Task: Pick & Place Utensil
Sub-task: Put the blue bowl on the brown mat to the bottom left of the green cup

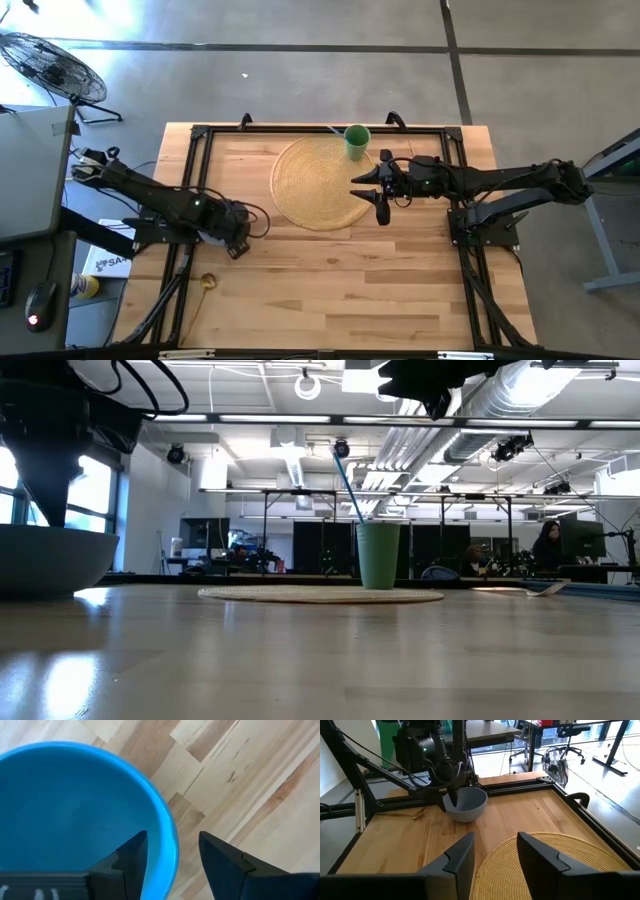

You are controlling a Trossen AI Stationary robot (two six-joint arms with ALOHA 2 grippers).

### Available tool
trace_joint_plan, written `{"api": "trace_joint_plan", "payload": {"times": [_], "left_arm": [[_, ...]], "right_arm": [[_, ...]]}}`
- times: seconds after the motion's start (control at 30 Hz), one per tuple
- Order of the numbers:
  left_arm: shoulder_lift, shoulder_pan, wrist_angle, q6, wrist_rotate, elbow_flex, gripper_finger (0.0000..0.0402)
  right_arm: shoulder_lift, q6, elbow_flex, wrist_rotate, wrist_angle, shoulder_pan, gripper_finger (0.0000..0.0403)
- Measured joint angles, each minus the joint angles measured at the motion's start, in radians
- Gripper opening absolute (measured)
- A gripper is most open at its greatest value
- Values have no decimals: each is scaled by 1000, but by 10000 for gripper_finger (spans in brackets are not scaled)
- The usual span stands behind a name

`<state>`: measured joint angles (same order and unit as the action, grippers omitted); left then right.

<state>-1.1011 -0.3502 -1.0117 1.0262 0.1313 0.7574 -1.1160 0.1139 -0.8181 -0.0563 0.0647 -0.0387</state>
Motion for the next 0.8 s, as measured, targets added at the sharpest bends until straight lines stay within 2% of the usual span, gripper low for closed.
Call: {"api": "trace_joint_plan", "payload": {"times": [0.23,0.5,0.8], "left_arm": [[-35,-30,7,-5,69,0,172],[-86,-31,-10,1,-25,0,172],[-176,-30,27,-28,-43,0,172]], "right_arm": [[0,1,0,0,1,0,140],[0,0,0,0,4,0,140],[0,0,0,0,4,0,140]]}}
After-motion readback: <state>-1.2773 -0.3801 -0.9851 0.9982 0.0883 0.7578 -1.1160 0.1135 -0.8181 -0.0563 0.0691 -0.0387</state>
